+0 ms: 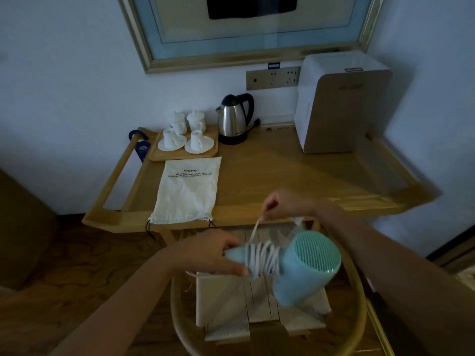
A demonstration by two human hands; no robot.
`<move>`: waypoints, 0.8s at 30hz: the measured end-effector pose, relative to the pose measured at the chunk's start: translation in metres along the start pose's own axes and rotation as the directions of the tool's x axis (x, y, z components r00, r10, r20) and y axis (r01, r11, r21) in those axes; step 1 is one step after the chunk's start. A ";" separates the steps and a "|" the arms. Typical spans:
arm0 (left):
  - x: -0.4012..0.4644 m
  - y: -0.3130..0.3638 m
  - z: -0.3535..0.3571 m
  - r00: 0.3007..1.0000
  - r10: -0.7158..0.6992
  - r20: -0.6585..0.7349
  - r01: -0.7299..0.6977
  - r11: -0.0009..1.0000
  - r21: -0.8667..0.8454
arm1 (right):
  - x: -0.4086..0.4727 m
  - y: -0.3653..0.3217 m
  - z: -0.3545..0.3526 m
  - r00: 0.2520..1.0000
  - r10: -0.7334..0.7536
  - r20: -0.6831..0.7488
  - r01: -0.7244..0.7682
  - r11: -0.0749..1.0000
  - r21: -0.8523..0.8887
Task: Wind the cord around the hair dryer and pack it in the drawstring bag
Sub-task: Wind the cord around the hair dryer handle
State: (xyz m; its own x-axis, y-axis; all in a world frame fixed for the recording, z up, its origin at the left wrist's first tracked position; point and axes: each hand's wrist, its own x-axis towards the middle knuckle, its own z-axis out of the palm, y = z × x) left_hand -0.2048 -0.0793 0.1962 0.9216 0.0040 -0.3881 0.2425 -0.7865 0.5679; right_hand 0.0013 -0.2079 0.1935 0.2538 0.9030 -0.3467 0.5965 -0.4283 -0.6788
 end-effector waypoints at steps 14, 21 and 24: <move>0.027 -0.015 0.028 0.830 -0.525 -0.188 0.131 0.512 -0.849 | -0.018 -0.079 0.042 0.842 -0.399 -0.363 0.198 0.855 -0.480; 0.031 -0.009 0.035 0.862 -0.439 -0.254 -0.188 0.188 -0.964 | -0.028 -0.042 0.079 0.750 -0.303 -0.588 0.232 0.953 -0.195; 0.036 -0.001 0.040 0.809 -0.515 -0.284 -0.152 0.283 -0.947 | -0.032 -0.032 0.089 0.763 -0.245 -0.597 0.113 0.962 -0.250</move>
State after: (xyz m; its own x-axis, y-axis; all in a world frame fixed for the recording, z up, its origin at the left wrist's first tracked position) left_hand -0.1835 -0.1031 0.1531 0.7064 0.5837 -0.4003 0.2151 0.3618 0.9071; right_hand -0.0940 -0.2260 0.1686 0.5024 0.8151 0.2885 0.7926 -0.3008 -0.5304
